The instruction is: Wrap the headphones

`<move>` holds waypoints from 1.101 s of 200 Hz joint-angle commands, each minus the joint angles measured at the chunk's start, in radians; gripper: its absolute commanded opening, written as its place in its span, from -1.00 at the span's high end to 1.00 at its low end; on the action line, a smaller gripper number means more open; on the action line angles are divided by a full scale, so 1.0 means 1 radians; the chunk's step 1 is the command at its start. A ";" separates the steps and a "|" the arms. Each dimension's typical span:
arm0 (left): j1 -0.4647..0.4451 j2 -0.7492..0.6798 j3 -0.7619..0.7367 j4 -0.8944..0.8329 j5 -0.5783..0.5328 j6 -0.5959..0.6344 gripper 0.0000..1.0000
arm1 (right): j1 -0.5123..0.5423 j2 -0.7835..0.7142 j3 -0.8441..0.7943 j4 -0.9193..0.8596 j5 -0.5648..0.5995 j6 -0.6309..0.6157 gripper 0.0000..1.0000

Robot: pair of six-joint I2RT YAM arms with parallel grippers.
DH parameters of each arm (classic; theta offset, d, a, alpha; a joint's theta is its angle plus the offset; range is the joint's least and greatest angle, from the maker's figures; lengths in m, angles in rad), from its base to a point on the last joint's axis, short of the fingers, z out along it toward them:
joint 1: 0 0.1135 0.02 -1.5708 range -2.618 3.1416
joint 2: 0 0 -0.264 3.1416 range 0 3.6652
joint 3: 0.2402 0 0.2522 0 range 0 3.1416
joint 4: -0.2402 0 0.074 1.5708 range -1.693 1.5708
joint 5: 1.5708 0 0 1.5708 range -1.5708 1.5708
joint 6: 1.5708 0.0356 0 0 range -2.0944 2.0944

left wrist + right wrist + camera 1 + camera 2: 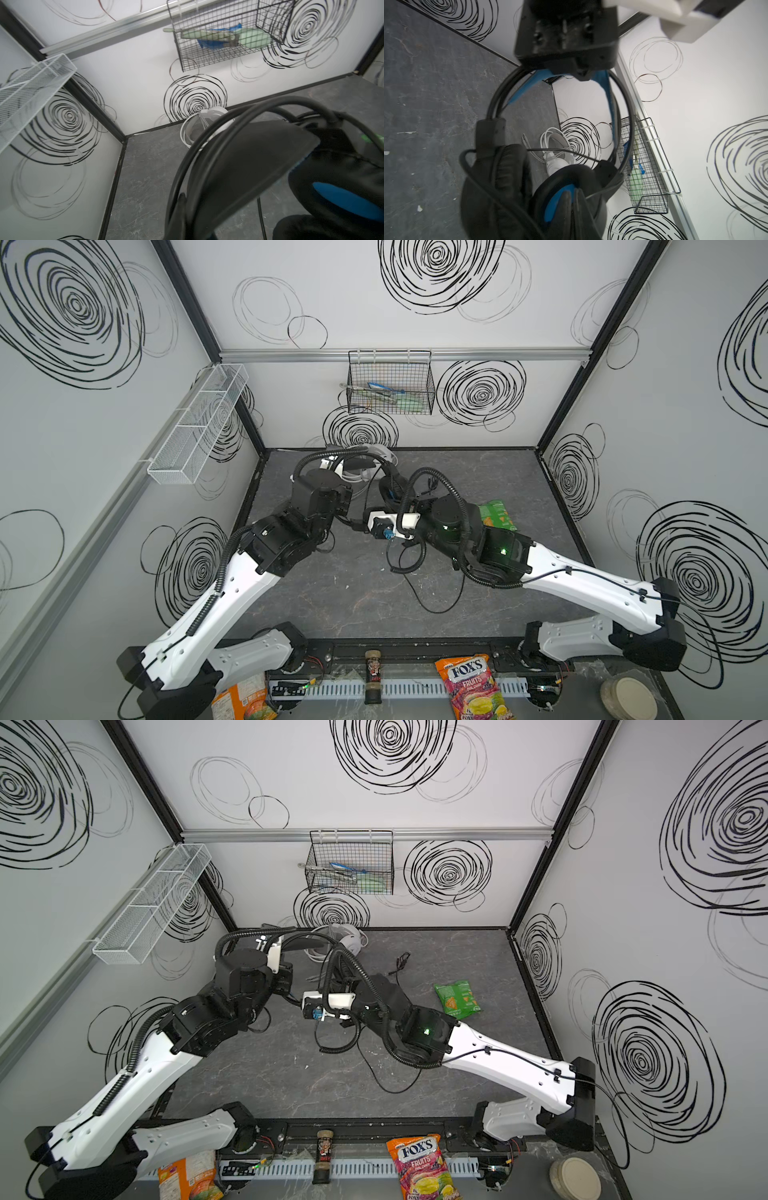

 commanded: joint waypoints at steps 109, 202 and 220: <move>-0.072 -0.083 -0.055 -0.005 0.323 -0.018 1.00 | -0.142 -0.007 0.085 0.078 -0.001 -0.075 0.59; -0.076 -0.163 -0.084 0.049 0.483 -0.032 1.00 | -0.330 -0.026 0.116 0.163 -0.076 0.190 0.55; -0.077 -0.163 -0.067 0.056 0.524 -0.035 1.00 | -0.361 -0.015 0.119 0.187 -0.097 0.244 0.55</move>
